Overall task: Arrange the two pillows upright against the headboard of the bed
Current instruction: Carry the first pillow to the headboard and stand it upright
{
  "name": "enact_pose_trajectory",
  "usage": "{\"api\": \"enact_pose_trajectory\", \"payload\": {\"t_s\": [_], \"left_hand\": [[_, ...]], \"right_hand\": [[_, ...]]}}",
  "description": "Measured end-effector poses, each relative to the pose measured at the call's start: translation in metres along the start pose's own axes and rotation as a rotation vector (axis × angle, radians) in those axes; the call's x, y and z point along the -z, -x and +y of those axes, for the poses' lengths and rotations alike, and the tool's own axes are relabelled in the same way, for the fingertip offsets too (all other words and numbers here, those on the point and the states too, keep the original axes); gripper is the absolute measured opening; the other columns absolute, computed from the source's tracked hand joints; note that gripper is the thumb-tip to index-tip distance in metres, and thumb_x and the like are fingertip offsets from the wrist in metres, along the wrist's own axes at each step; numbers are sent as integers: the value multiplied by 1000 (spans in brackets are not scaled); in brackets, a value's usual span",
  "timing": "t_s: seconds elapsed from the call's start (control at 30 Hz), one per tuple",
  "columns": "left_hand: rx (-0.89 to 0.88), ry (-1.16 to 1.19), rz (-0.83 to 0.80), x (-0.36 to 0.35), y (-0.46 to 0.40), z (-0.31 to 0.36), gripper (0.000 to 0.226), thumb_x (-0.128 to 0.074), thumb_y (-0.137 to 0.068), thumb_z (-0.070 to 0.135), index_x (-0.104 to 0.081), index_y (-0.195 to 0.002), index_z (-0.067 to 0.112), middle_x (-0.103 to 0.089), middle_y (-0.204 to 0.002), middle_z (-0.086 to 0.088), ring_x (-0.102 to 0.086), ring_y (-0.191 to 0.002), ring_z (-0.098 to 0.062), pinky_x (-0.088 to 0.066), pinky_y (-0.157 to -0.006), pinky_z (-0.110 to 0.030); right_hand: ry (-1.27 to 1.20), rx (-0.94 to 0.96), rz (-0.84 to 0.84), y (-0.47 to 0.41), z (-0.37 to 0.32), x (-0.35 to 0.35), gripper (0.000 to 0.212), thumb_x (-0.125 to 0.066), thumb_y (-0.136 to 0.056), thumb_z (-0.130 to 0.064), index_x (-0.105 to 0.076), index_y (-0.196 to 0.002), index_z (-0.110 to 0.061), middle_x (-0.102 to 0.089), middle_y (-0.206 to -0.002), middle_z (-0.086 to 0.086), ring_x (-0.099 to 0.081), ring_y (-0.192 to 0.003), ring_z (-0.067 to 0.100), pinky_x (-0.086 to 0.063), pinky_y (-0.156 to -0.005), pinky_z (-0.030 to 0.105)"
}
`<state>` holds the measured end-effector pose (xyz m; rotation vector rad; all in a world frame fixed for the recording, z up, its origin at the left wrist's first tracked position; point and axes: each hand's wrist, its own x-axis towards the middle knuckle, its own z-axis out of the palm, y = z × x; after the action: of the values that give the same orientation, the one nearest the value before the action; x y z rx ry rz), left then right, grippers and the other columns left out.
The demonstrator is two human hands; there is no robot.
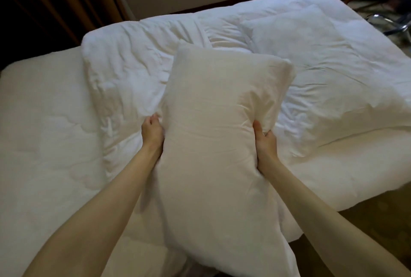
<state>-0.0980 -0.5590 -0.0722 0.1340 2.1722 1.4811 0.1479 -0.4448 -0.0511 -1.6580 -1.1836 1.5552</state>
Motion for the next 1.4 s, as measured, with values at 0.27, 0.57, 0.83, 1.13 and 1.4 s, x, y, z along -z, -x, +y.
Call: {"api": "enact_pose_trajectory", "payload": {"t_s": [0.27, 0.57, 0.83, 1.13, 1.4], "left_hand": [[-89, 34, 136, 206, -4, 7, 22, -37, -96, 18, -52, -84, 7, -54, -81, -7, -47, -82, -21, -36, -64, -31], [-69, 165, 271, 340, -10, 21, 29, -35, -93, 19, -40, -65, 14, -44, -71, 1, -39, -65, -16, -32, -58, -31], [-159, 242, 419, 402, -21, 49, 30, -37, -93, 16, -38, -63, 17, -41, -68, 3, -37, -65, -12, -32, -56, -28], [-291, 141, 613, 472, -48, 110, 33, -39, -95, 14, -41, -62, 18, -44, -67, 1, -43, -78, -19, -33, -69, -31], [-346, 71, 669, 550, -115, 148, 31, -36, -96, 13, -38, -65, 15, -39, -67, 0, -38, -73, -18, -32, -64, -30]], "right_hand": [[68, 8, -114, 153, 8, -119, 51, -39, -94, -44, -53, -129, -9, -61, -127, 11, -57, -115, 31, -43, -103, 48], [135, 35, -251, 226, -21, -213, 53, -29, -98, -43, -43, -139, -12, -55, -137, 10, -52, -122, 31, -39, -108, 47], [85, 37, -436, 234, -45, -262, 51, -29, -100, -43, -42, -139, -13, -54, -135, 6, -51, -122, 30, -41, -105, 42], [298, 146, -638, 233, -78, -347, 46, -30, -101, -34, -55, -128, -8, -59, -127, 10, -53, -116, 31, -41, -105, 45], [321, 200, -712, 242, -89, -474, 40, -34, -101, -29, -61, -120, -6, -60, -110, 8, -51, -92, 22, -39, -80, 30]]}}
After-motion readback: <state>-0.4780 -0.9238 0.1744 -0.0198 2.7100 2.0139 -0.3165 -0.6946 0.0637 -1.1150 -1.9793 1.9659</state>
